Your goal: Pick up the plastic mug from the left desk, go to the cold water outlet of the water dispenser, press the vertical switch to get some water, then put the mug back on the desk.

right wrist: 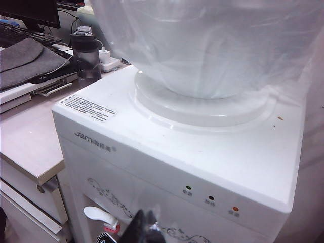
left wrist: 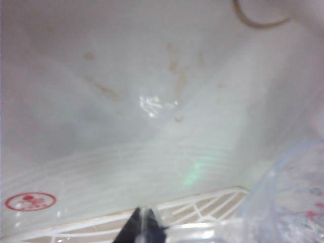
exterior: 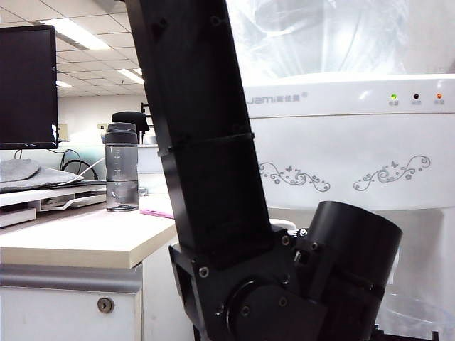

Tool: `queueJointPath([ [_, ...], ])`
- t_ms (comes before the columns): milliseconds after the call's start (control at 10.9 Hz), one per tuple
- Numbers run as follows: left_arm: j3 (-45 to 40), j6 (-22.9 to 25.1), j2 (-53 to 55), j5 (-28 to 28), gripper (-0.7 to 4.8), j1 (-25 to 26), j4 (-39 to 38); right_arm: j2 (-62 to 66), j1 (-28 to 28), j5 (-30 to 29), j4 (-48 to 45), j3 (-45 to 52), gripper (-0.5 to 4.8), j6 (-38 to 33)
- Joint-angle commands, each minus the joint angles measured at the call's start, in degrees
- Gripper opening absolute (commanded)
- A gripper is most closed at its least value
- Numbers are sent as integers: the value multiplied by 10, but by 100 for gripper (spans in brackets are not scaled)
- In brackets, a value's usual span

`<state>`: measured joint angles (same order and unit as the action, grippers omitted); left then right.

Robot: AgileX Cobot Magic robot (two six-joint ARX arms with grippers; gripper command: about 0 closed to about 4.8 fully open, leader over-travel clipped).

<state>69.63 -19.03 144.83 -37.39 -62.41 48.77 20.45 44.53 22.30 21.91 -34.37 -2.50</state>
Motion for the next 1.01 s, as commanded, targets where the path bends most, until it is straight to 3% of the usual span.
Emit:
queueJointPath([
  [92,3,-4,-5,-50,-6,7,55,0,0,-2,-7,-2,-1,0],
  [1012,3,21,-5,-51,-6,-12,93,0,0,-2,-7,-2,-1,0],
])
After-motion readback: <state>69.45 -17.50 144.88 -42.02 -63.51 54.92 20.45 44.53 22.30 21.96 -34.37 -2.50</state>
